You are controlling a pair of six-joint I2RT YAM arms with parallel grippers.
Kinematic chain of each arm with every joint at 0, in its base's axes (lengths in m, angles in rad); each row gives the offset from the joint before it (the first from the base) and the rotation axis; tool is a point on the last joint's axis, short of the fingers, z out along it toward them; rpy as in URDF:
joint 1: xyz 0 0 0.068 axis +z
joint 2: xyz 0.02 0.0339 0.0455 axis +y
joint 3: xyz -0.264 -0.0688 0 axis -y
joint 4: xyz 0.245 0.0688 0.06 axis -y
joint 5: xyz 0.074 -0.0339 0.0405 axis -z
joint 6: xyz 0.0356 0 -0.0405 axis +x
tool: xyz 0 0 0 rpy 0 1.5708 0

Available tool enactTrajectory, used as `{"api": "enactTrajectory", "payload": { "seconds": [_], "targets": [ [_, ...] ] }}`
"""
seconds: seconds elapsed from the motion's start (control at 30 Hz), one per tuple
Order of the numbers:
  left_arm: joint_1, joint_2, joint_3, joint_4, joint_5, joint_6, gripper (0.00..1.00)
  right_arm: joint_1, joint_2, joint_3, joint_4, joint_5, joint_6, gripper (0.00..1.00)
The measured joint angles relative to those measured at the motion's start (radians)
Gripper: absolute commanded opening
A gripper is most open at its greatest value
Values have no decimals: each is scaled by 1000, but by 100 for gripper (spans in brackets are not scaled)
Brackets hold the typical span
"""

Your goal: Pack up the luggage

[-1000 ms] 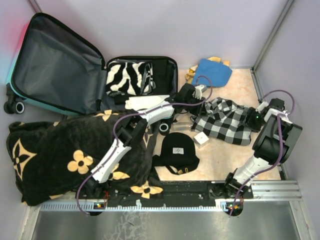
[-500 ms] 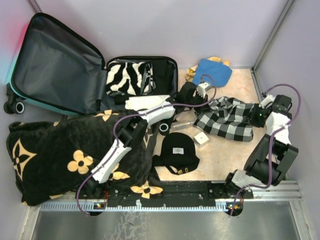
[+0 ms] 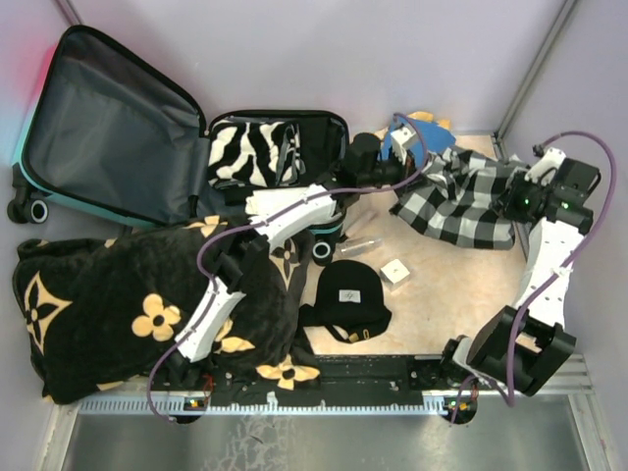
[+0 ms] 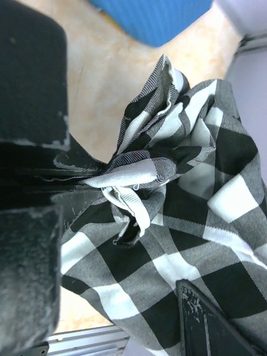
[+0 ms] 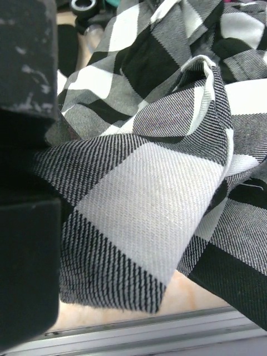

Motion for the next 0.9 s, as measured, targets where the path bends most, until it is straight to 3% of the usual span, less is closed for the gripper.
{"api": "enactTrajectory", "payload": {
  "seconds": [0.13,0.37,0.9],
  "targets": [
    [21,-61,0,-5,1,23,0,66,8,103,6,-7,46,0],
    [125,-182,-27,-53,8,51,0,301,138,299,69,5,115,0],
    [551,-551,-460,-196,-1,161,0,794,675,737,253,8,254,0]
  ]
}}
